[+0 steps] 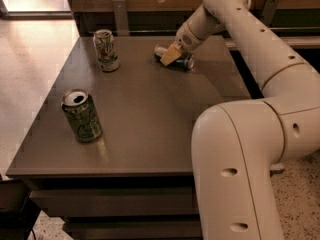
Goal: Knock redbull can over
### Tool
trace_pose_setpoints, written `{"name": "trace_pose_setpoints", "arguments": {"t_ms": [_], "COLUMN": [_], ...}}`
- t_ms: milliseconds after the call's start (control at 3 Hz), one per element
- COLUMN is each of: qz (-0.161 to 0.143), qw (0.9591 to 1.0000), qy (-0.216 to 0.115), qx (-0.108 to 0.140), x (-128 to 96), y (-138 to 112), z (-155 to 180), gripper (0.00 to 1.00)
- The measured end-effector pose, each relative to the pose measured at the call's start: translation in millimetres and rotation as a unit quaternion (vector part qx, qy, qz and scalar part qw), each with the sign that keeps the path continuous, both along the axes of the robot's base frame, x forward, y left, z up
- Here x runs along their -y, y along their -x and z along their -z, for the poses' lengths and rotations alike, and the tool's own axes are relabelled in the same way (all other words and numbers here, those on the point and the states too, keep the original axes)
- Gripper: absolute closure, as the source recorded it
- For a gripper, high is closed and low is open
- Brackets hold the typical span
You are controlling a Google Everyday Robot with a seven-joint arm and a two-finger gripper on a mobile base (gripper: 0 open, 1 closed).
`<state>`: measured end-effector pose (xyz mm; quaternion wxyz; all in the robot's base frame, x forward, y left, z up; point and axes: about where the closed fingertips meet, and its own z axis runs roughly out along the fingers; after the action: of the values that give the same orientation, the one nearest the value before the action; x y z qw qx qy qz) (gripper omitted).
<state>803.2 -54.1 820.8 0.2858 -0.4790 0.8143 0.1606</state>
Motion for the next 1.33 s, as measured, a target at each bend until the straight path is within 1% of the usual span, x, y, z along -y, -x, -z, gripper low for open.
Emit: {"name": "trace_pose_setpoints", "arguments": {"t_ms": [333,1333], "qz": [-0.001,-0.002], "qw": [1.0,1.0], "qy": [0.0,0.0], "qx": [-0.002,-0.003], "x": [-1.7,-3.1], "y": [-0.2,-0.3], "z": [2.0,0.9], "gripper": [0.83,0.13]}}
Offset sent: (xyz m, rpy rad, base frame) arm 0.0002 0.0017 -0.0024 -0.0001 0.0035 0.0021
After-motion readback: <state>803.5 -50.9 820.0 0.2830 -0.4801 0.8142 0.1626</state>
